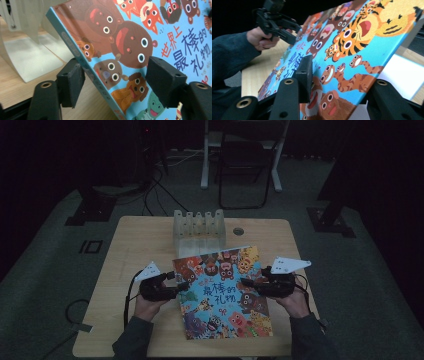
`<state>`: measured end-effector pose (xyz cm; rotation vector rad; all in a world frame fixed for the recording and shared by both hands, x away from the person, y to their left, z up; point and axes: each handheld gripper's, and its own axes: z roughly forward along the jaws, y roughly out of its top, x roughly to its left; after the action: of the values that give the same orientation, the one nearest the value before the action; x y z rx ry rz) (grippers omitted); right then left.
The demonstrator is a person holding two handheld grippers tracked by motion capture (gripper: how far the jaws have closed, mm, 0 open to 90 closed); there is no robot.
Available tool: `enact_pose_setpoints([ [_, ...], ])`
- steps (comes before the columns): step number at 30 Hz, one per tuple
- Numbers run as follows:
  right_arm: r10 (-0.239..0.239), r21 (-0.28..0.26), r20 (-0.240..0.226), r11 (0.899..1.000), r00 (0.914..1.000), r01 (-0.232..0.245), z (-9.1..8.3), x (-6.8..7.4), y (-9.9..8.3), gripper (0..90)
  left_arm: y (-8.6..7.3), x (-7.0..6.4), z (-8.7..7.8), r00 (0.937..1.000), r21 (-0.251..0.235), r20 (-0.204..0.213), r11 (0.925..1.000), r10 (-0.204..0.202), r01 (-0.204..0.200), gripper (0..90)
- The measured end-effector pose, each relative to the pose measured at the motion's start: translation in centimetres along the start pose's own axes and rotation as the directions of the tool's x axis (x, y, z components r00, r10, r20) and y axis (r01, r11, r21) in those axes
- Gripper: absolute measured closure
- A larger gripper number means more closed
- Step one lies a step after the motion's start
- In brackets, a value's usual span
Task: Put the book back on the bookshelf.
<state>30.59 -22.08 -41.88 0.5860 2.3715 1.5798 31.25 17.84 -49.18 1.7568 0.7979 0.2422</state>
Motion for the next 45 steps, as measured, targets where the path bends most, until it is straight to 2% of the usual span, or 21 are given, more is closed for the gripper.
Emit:
enact_pose_setpoints([
  [4, 0.013, 0.004, 0.014, 1.000, 0.9998, -0.013, 0.1, -0.3, -0.2, 57.4, 0.1, -0.1, -0.4, 0.9999, -0.004, -0.005, 0.9999, 0.010, -0.010, 36.3],
  [11, 0.020, 0.027, 0.049, 0.999, 0.9986, -0.021, 0.2, -0.5, -0.4, 52.7, 0.9, -0.7, -1.4, 0.9991, -0.062, -0.022, 0.9974, 0.036, -0.037, 45.8],
  [18, 0.037, 0.042, 0.084, 0.998, 0.9958, -0.041, 0.3, -1.0, -0.8, 49.2, 1.3, -1.1, -2.1, 0.9982, -0.089, -0.018, 0.9944, 0.057, -0.058, 53.3],
  [25, 0.063, 0.036, 0.102, 0.997, 0.9928, -0.067, 0.5, -1.6, -1.2, 47.6, 2.1, -2.1, -3.0, 0.9947, -0.127, -0.015, 0.9865, 0.102, -0.103, 60.9],
  [29, 0.069, 0.041, 0.105, 0.996, 0.9921, -0.073, 0.7, -2.1, -1.5, 45.9, 2.6, -2.7, -3.5, 0.9924, -0.163, 0.013, 0.9795, 0.123, -0.119, 64.8],
  [32, 0.068, 0.038, 0.112, 0.997, 0.9914, -0.073, 0.8, -2.3, -1.8, 45.2, 2.9, -3.2, -3.7, 0.9888, -0.169, 0.018, 0.9752, 0.148, -0.143, 67.1],
  [36, 0.053, 0.018, 0.108, 0.998, 0.9927, -0.055, 0.6, -2.3, -2.0, 45.1, 3.2, -3.6, -3.9, 0.9868, -0.174, 0.026, 0.9727, 0.160, -0.153, 68.4],
  [42, 0.029, -0.014, 0.111, 1.000, 0.9934, -0.028, 0.3, -2.2, -2.0, 43.1, 3.7, -4.4, -4.3, 0.9802, -0.201, 0.033, 0.9621, 0.195, -0.185, 71.5],
  [45, 0.019, -0.017, 0.111, 1.000, 0.9937, -0.017, 0.2, -2.1, -2.1, 43.1, 3.5, -4.5, -4.5, 0.9779, -0.199, 0.042, 0.9609, 0.205, -0.193, 71.9],
])
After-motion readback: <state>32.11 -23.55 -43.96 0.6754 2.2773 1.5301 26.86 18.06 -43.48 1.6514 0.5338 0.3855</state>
